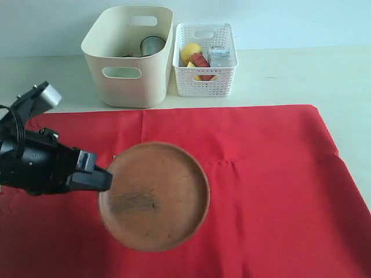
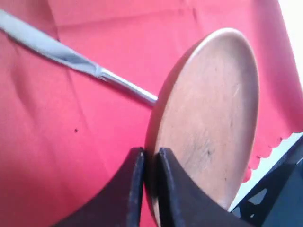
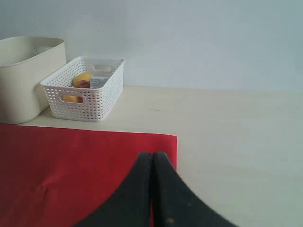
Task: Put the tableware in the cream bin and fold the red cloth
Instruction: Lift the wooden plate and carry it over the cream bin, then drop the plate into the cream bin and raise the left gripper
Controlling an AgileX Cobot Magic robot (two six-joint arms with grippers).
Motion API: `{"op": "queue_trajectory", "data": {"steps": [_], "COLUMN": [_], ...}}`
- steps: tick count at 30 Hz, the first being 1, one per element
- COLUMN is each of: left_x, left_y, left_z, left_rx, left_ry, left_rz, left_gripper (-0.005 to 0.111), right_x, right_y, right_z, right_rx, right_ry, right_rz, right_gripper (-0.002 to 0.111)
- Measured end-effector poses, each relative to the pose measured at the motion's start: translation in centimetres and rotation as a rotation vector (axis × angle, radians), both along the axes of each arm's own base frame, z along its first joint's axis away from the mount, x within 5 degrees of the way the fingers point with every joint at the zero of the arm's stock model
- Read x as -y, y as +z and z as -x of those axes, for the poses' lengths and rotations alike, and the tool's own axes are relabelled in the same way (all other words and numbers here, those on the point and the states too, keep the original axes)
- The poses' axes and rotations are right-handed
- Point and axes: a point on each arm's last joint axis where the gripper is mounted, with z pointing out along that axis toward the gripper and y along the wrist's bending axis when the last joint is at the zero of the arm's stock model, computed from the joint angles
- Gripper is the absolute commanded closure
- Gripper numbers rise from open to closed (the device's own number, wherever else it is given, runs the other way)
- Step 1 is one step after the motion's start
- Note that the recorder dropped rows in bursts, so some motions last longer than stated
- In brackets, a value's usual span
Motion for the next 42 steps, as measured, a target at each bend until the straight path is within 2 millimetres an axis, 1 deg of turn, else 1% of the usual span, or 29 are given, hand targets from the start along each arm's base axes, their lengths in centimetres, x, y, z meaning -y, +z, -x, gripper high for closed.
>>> {"op": "queue_trajectory", "data": {"steps": [2, 4, 6, 8, 9, 10, 11, 12, 13, 14, 17, 20, 22, 25, 29, 32, 36, 40, 42], "left_x": [0.2, 0.6, 0.7, 0.9, 0.9, 0.7, 0.4, -0.4, -0.9, -1.9, -3.4, -4.6, -5.1, -5.4, -5.3, -5.1, -5.0, -4.8, -4.6], "left_y": [1.3, 3.8, 5.1, 7.5, 8.2, 9.4, 10.1, 11.4, 12.0, 12.9, 13.6, 13.7, 13.3, 12.9, 11.7, 10.4, 8.2, 6.2, 5.2], "left_z": [-0.4, -1.4, -2.1, -3.3, -3.7, -4.4, -4.8, -5.8, -6.3, -7.4, -9.3, -11.5, -13.4, -16.0, -19.4, -22.4, -25.8, -28.2, -29.1], "left_rx": [0.033, 0.099, 0.133, 0.211, 0.231, 0.271, 0.293, 0.335, 0.353, 0.379, 0.399, 0.408, 0.404, 0.414, 0.430, 0.435, 0.432, 0.419, 0.405], "left_ry": [0.008, 0.020, 0.025, 0.027, 0.031, 0.049, 0.062, 0.100, 0.124, 0.169, 0.232, 0.275, 0.288, 0.291, 0.285, 0.273, 0.265, 0.259, 0.247], "left_rz": [0.023, 0.057, 0.062, 0.045, 0.042, 0.038, 0.040, 0.042, 0.043, 0.043, 0.035, 0.018, 0.008, -0.006, -0.029, -0.056, -0.081, -0.087, -0.090], "left_gripper": [0.107, 0.107, 0.107, 0.107, 0.107, 0.107, 0.107, 0.107, 0.107, 0.107, 0.107, 0.107, 0.107, 0.107, 0.107, 0.107, 0.107, 0.107, 0.107], "right_x": [0.0, 0.0, 0.0, 0.0, 0.0, 0.0, 0.0, 0.0, 0.0, 0.0, 0.0, 0.0, 0.0, 0.0, 0.0, 0.0, 0.0, 0.0, 0.0], "right_y": [0.0, 0.0, 0.0, 0.0, 0.0, 0.0, 0.0, 0.0, 0.0, 0.0, 0.0, 0.0, 0.0, 0.0, 0.0, 0.0, 0.0, 0.0, 0.0], "right_z": [0.0, 0.0, 0.0, 0.0, 0.0, 0.0, 0.0, 0.0, 0.0, 0.0, 0.0, 0.0, 0.0, 0.0, 0.0, 0.0, 0.0, 0.0, 0.0], "right_rx": [0.000, 0.000, 0.000, 0.000, 0.000, 0.000, 0.000, 0.000, 0.000, 0.000, 0.000, 0.000, 0.000, 0.000, 0.000, 0.000, 0.000, 0.000, 0.000], "right_ry": [0.000, 0.000, 0.000, 0.000, 0.000, 0.000, 0.000, 0.000, 0.000, 0.000, 0.000, 0.000, 0.000, 0.000, 0.000, 0.000, 0.000, 0.000, 0.000], "right_rz": [0.000, 0.000, 0.000, 0.000, 0.000, 0.000, 0.000, 0.000, 0.000, 0.000, 0.000, 0.000, 0.000, 0.000, 0.000, 0.000, 0.000, 0.000, 0.000], "right_gripper": [0.108, 0.108, 0.108, 0.108, 0.108, 0.108, 0.108, 0.108, 0.108, 0.108, 0.108, 0.108, 0.108, 0.108, 0.108, 0.108, 0.108, 0.108, 0.108]}}
